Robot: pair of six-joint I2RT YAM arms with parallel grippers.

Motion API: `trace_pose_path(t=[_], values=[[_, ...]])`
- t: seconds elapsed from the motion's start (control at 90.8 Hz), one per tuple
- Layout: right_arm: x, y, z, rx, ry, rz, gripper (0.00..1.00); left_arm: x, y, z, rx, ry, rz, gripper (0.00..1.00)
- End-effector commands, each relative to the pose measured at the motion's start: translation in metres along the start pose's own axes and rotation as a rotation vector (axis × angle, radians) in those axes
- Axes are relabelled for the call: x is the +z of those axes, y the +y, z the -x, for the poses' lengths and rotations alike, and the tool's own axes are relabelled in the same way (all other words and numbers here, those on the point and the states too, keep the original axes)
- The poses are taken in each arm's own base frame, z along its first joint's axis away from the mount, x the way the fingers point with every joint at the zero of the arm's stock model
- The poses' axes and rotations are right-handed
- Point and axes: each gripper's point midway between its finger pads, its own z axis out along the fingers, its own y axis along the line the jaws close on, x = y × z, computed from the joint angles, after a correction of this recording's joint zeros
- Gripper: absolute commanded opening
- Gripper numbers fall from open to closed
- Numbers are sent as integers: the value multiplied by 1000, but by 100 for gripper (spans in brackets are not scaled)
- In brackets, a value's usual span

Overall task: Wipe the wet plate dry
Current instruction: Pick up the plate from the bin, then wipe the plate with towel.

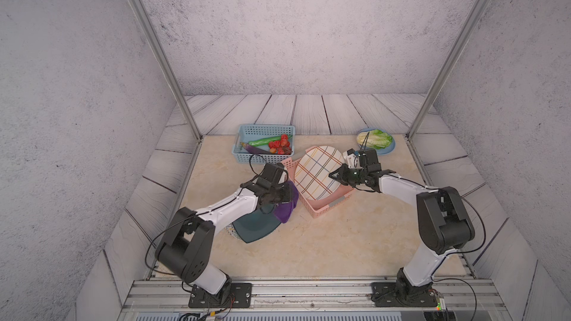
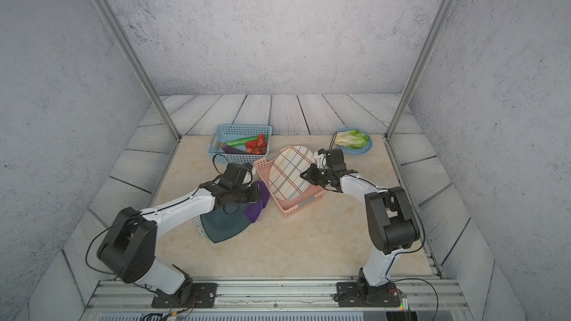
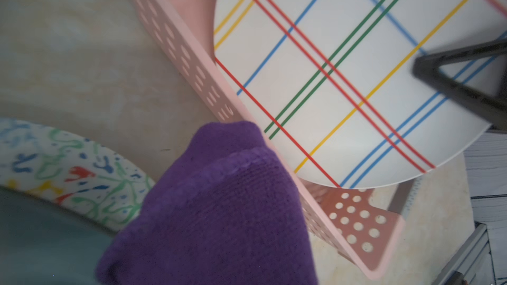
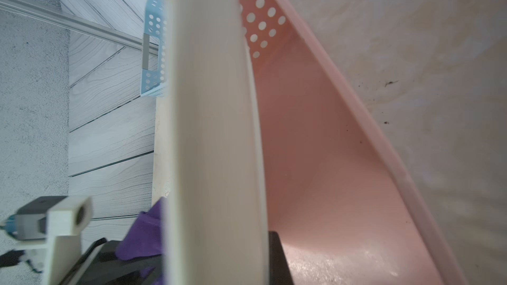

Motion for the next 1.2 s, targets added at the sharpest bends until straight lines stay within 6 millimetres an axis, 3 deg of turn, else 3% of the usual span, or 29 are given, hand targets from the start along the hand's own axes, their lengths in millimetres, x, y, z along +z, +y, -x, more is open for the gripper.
trace_pose_path(t=[0.0, 0.143, 0.242, 0.33, 0.473, 0.705, 0.793, 0.848, 1.035, 1.123, 1.189], values=[[-34, 38, 19, -79, -108, 53, 0, -57, -8, 26, 42, -151, 7, 0], [-63, 83, 13, -92, -142, 186, 0, -113, -41, 53, 99, -291, -86, 0], [-78, 119, -7, -102, -151, 280, 0, -123, -61, 62, 151, -297, -133, 0], [-88, 152, -26, -121, -163, 339, 0, -111, -70, 60, 177, -266, -140, 0], [-114, 189, -23, -87, -241, 438, 0, -78, -85, 32, 181, -157, -159, 0], [-142, 247, -16, -90, -276, 606, 0, -52, -156, -12, 242, -81, -279, 0], [-154, 264, -15, -84, -287, 661, 0, -46, -170, -22, 267, -41, -296, 0], [-161, 268, -14, -77, -298, 687, 0, -42, -161, -21, 255, -45, -249, 0], [-175, 271, -28, -119, -280, 717, 0, -56, -71, 7, 99, -132, -7, 0], [-181, 275, -46, -184, -248, 748, 0, -69, -30, 26, 17, -169, 44, 0], [-181, 282, -71, -262, -195, 780, 0, -82, -16, 41, 26, -196, 63, 0]])
